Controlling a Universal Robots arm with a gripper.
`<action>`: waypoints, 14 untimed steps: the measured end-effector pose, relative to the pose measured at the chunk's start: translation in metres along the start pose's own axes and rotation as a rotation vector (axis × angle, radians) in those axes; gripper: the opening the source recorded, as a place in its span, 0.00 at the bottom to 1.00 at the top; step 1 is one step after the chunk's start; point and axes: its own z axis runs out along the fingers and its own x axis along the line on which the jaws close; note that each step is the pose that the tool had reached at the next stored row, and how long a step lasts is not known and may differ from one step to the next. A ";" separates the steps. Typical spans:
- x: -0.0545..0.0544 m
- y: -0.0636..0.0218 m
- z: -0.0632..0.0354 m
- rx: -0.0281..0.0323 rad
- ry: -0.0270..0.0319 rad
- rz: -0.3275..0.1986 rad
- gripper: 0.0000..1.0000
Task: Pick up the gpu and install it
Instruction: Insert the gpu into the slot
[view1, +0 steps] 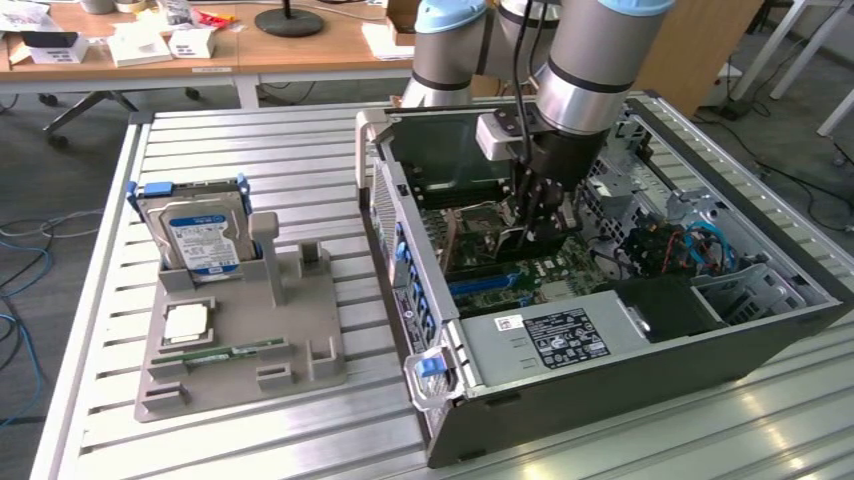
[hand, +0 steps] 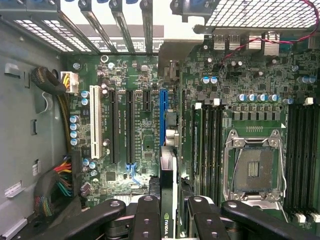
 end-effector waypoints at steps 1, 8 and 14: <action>0.000 0.0000 0.0000 0.0000 -0.0001 0.000 0.26; 0.004 -0.0002 0.0001 0.0000 0.0000 0.000 0.26; 0.005 0.0009 0.0004 0.0001 -0.0001 0.000 0.26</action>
